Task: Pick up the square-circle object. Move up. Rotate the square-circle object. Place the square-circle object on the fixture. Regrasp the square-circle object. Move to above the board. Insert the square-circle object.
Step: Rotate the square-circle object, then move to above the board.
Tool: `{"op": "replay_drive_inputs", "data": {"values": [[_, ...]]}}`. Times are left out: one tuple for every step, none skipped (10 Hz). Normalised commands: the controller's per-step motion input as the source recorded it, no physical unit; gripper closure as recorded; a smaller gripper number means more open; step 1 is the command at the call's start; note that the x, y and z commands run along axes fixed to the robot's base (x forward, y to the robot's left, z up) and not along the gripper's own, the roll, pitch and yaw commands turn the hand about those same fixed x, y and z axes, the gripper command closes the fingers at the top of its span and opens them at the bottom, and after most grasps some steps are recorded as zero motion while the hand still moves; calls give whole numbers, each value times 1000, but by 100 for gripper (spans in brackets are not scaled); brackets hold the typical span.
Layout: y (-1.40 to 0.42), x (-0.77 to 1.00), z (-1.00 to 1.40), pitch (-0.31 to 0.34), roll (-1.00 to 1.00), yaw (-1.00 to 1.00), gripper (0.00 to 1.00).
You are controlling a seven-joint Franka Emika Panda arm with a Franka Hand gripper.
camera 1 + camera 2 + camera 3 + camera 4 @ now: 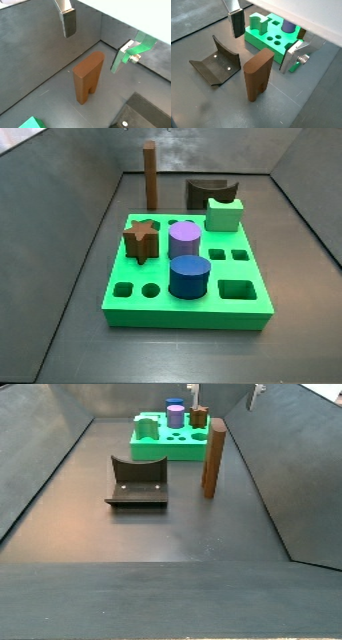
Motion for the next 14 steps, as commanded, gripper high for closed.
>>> {"op": "replay_drive_inputs", "data": {"values": [[2,16,-1000,44,-10,94,0],[4,31,-1000,7,-4,61,0],[5,26,-986,-14,0,50,0],[4,15,-769,-37,6,45,0],[4,7,-604,-49,10,43,0],[4,5,-386,-62,15,42,0],[4,8,-226,-61,17,41,0],[0,0,0,-47,18,39,100],[124,26,1000,-291,144,233,100],[122,21,1000,-274,141,221,100],[112,9,1000,-207,130,166,100],[103,6,1000,-106,113,104,100],[100,8,1000,-34,101,80,100],[93,9,1000,28,90,59,100]]}}
